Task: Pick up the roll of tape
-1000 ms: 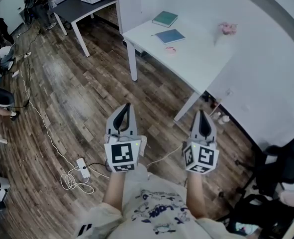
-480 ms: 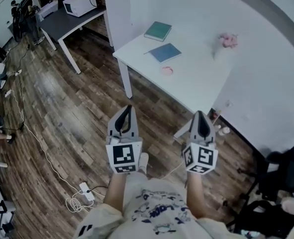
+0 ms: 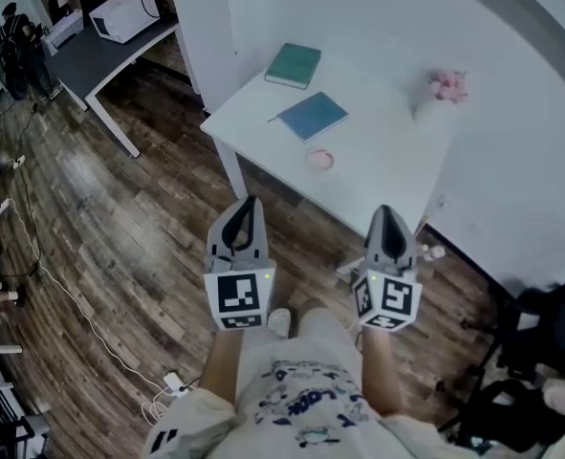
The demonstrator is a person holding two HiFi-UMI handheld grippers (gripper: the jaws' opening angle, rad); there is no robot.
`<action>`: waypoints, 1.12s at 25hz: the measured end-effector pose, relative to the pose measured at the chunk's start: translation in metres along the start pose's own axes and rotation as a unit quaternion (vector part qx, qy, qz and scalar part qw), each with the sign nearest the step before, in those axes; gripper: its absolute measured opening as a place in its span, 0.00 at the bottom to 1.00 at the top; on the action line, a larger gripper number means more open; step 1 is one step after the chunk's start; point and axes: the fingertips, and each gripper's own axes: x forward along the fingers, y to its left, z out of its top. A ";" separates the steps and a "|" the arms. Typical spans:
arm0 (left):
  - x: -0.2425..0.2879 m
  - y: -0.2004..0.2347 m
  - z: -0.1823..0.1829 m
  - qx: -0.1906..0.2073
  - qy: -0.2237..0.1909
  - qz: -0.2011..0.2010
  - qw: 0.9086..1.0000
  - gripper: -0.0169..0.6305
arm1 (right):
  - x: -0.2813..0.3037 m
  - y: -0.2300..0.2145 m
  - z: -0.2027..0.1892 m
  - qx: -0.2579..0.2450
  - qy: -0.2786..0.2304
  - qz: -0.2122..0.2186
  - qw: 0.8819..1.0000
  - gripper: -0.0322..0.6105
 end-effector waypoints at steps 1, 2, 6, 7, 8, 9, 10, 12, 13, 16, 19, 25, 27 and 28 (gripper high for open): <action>0.008 0.000 -0.004 -0.001 0.006 -0.003 1.000 0.03 | 0.006 -0.003 -0.004 0.001 0.006 -0.003 1.000 0.05; 0.016 0.000 -0.008 -0.003 0.011 -0.005 1.000 0.03 | 0.012 -0.006 -0.008 0.001 0.011 -0.006 1.000 0.05; 0.054 -0.003 -0.024 -0.008 0.035 -0.015 0.999 0.03 | 0.044 -0.025 -0.019 0.004 0.023 -0.022 0.999 0.05; 0.065 -0.004 -0.027 -0.009 0.041 -0.017 0.999 0.03 | 0.054 -0.031 -0.021 0.005 0.025 -0.025 0.999 0.05; 0.077 -0.005 -0.030 -0.009 0.046 -0.019 0.999 0.03 | 0.064 -0.036 -0.024 0.007 0.027 -0.028 0.999 0.05; 0.088 -0.006 -0.033 -0.010 0.051 -0.022 0.998 0.03 | 0.073 -0.041 -0.028 0.009 0.029 -0.029 0.999 0.05; 0.099 -0.008 -0.036 -0.009 0.055 -0.025 0.998 0.03 | 0.083 -0.046 -0.031 0.011 0.032 -0.031 0.999 0.05; 0.123 -0.013 -0.042 -0.006 0.062 -0.032 0.998 0.03 | 0.104 -0.057 -0.037 0.013 0.036 -0.032 0.999 0.05; 0.137 -0.017 -0.045 -0.004 0.065 -0.037 0.997 0.03 | 0.116 -0.062 -0.040 0.013 0.036 -0.031 0.999 0.05; 0.179 -0.031 -0.057 -0.001 0.086 -0.055 0.995 0.03 | 0.152 -0.082 -0.051 0.014 0.047 -0.031 0.998 0.05; 0.210 -0.051 -0.074 0.010 0.122 -0.074 0.990 0.03 | 0.179 -0.101 -0.064 0.021 0.066 -0.032 0.997 0.05; 0.248 -0.073 -0.103 0.011 0.173 -0.095 0.980 0.03 | 0.217 -0.120 -0.084 0.024 0.093 -0.018 0.995 0.05; 0.256 -0.077 -0.110 0.017 0.184 -0.097 0.978 0.03 | 0.226 -0.122 -0.091 0.023 0.100 -0.014 0.995 0.05; 0.260 -0.078 -0.113 0.018 0.189 -0.099 0.977 0.03 | 0.229 -0.123 -0.094 0.024 0.104 -0.012 0.994 0.05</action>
